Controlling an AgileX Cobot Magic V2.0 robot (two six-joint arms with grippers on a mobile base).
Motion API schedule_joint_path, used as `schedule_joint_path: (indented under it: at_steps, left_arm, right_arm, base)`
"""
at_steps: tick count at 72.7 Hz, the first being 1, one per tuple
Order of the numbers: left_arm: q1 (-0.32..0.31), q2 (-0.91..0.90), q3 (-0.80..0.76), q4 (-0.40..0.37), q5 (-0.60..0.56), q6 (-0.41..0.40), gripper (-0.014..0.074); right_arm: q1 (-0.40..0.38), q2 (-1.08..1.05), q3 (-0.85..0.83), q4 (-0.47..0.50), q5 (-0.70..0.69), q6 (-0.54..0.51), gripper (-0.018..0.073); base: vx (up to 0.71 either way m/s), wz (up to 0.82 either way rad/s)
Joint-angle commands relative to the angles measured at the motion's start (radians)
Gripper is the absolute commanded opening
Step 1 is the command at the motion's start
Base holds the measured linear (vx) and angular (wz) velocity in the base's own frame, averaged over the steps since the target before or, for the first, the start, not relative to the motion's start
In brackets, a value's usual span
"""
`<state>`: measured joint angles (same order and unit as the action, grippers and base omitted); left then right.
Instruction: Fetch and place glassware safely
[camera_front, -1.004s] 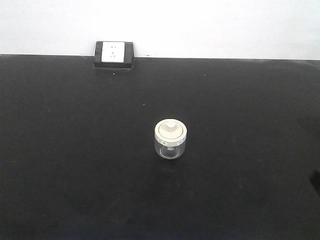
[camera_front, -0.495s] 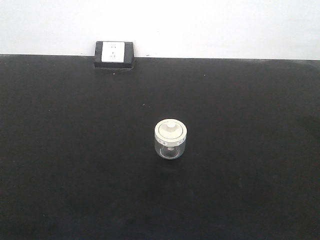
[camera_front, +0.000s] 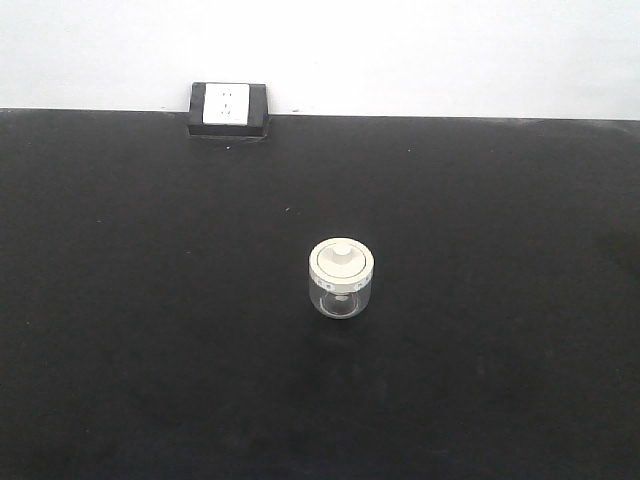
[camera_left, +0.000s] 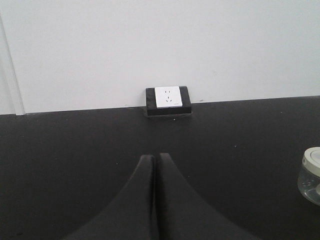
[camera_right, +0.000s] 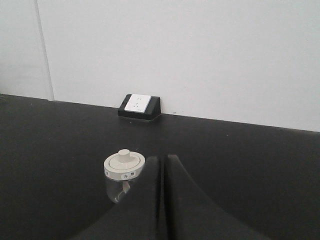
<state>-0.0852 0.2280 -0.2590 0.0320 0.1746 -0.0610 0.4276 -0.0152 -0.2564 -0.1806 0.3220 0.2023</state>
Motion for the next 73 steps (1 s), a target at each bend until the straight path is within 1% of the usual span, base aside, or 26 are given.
schedule_joint_path:
  at_steps: [1,31,39,55,63,71,73]
  left_arm:
    - [0.000,0.017,-0.026,-0.008,-0.072,-0.005,-0.0007]
    - [0.000,0.017,-0.026,-0.008,-0.072,-0.005,-0.0007]
    - [0.000,0.000,0.004,0.000,-0.069,0.001,-0.0007]
    - [0.010,-0.117,0.171,-0.001,-0.069,0.006,-0.0007]
    - [0.024,-0.182,0.248,-0.001,-0.089,0.005,-0.0007]
    - [0.031,-0.245,0.317,-0.003,-0.138,-0.018,-0.0007]
    - [0.031,-0.257,0.318,-0.004,-0.134,-0.024,-0.0007]
  right_arm:
    - [-0.005,0.008,-0.026,-0.010,-0.067,-0.010,-0.0008]
    - [-0.005,0.008,-0.026,-0.010,-0.067,-0.010,-0.0008]
    - [-0.005,0.008,-0.026,-0.010,-0.067,-0.010,-0.0008]
    - [-0.005,0.008,-0.026,-0.011,-0.065,-0.010,-0.0008]
    - [-0.005,0.008,-0.026,-0.011,-0.065,-0.010,-0.0008]
    - [-0.005,0.008,-0.026,-0.011,-0.065,-0.010,-0.0008]
    - [-0.005,0.008,-0.026,-0.011,-0.065,-0.010,-0.0008]
  base:
    - [0.00,0.00]
    - [0.00,0.00]
    - [0.00,0.00]
    - [0.00,0.00]
    - [0.00,0.00]
    - [0.00,0.00]
    - [0.00,0.00]
